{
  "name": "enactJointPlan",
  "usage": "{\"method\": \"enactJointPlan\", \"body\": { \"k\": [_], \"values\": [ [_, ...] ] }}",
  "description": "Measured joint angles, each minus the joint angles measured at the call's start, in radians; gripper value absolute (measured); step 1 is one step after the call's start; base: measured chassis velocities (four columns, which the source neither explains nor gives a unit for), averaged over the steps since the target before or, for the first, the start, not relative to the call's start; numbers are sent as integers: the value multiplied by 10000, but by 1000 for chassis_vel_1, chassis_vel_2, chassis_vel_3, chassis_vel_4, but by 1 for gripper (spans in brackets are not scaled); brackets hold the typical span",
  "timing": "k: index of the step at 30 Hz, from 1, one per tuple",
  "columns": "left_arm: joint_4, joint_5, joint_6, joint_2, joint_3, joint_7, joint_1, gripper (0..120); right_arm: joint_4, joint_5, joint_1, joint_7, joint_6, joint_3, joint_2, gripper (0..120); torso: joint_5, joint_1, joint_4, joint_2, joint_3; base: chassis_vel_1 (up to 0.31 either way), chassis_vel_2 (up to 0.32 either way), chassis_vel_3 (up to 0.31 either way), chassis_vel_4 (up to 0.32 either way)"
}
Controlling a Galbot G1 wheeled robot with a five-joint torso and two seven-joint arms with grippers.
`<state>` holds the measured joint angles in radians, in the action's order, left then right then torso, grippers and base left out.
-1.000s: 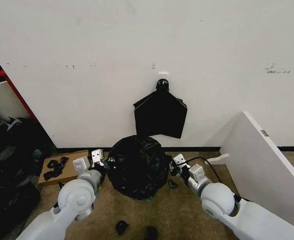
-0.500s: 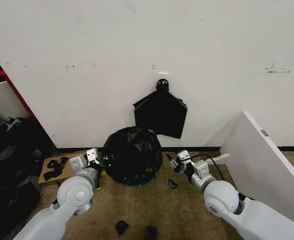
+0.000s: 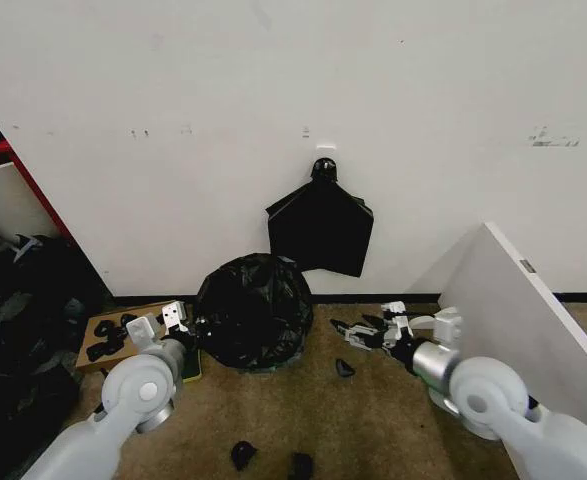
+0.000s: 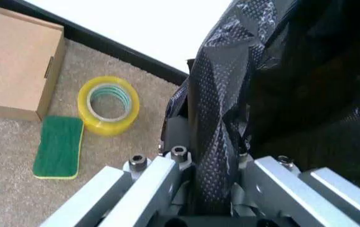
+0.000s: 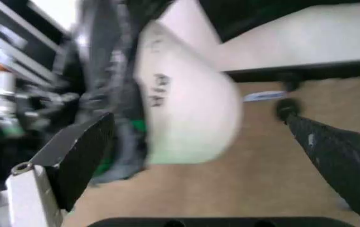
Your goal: Place the garbage bag over the trash bin.
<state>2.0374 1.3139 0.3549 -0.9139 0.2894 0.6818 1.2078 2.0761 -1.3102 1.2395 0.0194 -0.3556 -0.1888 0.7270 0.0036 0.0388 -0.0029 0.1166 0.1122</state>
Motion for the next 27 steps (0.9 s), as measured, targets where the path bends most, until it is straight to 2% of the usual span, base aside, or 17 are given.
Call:
{"method": "enactJointPlan", "body": {
  "k": [9,11,14,19,23,27],
  "values": [
    [198,123,142,20,4,-22,59,1,47,-52,-155,-448,332,284,403,98,-1,0,2,0,0,0,0,0,0],
    [357,152,251,56,-2,-60,173,1,-111,518,-546,-454,429,751,661,85,-1,0,6,0,1,0,0,0,0],
    [416,177,281,68,21,-71,214,1,-186,749,-602,-454,493,909,697,78,-2,0,4,0,1,0,0,0,0],
    [485,216,323,68,61,-83,233,1,-285,1107,-687,-430,539,1109,818,55,-1,0,3,0,1,0,0,0,0],
    [487,217,323,44,67,-83,228,1,-275,1140,-658,-414,553,1112,813,45,-1,0,2,0,0,0,0,0,0],
    [377,180,323,3,60,-123,252,1,-253,1181,-555,-373,720,1139,792,26,-1,0,3,0,1,0,0,0,0]
  ]
}}
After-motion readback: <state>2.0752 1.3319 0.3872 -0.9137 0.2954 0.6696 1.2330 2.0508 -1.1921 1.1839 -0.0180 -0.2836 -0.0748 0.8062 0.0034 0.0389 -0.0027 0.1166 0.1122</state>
